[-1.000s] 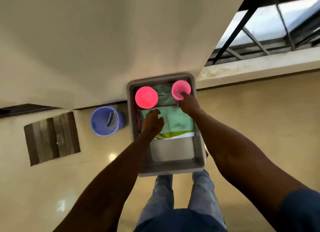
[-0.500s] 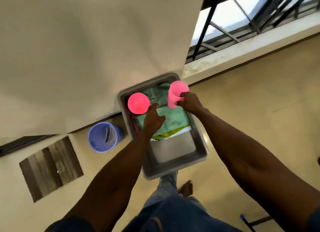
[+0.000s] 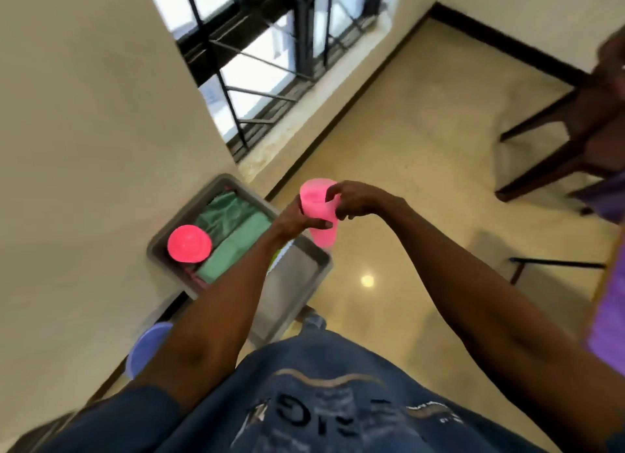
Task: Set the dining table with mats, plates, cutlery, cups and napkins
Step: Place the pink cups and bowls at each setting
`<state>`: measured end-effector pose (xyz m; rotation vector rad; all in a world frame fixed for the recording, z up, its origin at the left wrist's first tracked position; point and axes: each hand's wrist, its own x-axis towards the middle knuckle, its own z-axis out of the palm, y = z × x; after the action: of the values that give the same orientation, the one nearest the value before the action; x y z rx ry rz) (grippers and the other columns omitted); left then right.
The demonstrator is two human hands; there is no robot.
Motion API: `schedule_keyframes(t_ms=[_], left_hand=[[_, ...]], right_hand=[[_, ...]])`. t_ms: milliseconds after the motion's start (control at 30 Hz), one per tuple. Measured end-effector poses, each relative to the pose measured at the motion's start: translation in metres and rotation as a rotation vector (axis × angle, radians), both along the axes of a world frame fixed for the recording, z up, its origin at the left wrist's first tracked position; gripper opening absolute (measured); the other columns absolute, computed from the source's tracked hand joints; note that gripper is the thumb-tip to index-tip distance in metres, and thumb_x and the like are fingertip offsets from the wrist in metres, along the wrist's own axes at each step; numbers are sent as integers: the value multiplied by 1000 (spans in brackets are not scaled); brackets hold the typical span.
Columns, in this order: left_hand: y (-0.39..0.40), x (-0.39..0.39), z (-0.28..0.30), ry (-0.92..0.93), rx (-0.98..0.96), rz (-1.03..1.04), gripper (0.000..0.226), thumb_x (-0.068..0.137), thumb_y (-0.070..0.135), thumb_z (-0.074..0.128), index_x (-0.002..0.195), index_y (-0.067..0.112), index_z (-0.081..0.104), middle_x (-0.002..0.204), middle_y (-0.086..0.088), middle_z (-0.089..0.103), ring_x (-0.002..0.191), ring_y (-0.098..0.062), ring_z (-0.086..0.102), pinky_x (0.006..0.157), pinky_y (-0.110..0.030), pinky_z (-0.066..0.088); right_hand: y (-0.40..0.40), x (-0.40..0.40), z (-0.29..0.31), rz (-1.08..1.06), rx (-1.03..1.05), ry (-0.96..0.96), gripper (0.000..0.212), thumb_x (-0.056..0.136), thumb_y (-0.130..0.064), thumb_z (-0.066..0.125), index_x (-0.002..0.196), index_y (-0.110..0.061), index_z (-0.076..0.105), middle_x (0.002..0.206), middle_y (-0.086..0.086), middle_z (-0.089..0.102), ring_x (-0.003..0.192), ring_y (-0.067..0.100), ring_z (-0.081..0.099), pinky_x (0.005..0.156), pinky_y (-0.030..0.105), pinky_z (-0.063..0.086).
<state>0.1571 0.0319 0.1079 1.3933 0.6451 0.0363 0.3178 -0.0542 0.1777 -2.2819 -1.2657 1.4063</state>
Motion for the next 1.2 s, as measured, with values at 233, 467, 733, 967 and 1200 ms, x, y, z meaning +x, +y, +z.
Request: schedule_keyframes(t_ms=[233, 467, 733, 967, 1200], left_hand=[[-114, 27, 49, -89, -77, -99, 71, 69, 19, 78, 132, 26, 47, 119, 2, 65, 108, -15, 62, 77, -31, 56], [-250, 67, 85, -136, -210, -322, 62, 75, 34, 72, 132, 20, 53, 121, -4, 66, 111, -27, 61, 88, -44, 54], [-352, 103, 115, -104, -425, -560, 84, 56, 36, 89, 126, 2, 56, 111, -16, 68, 105, -33, 63, 91, -46, 53], [-415, 164, 129, -68, -501, -837, 88, 45, 44, 94, 118, 7, 61, 109, -11, 72, 100, -25, 70, 83, -37, 57], [-472, 243, 132, -128, -363, -847, 68, 64, 27, 77, 125, 3, 58, 112, -16, 68, 101, -31, 66, 84, -42, 55]], right_hand=[[-189, -16, 21, -780, 470, 324, 84, 81, 16, 53, 150, -16, 18, 120, 22, 63, 93, 26, 62, 70, 31, 51], [-330, -61, 22, -1002, 549, 275, 73, 70, -19, 83, 135, -17, 48, 122, 5, 65, 110, 25, 62, 93, 44, 54], [-439, -57, 42, -1140, 675, 596, 67, 76, -4, 74, 135, -21, 49, 127, 12, 62, 121, 32, 56, 103, 51, 46], [-504, -36, 63, -1329, 768, 733, 39, 85, -10, 66, 122, -17, 57, 110, 6, 69, 101, 21, 65, 84, 38, 56], [-539, 27, 63, -1484, 805, 438, 45, 74, -5, 71, 114, -21, 60, 113, 11, 67, 110, 29, 60, 104, 51, 45]])
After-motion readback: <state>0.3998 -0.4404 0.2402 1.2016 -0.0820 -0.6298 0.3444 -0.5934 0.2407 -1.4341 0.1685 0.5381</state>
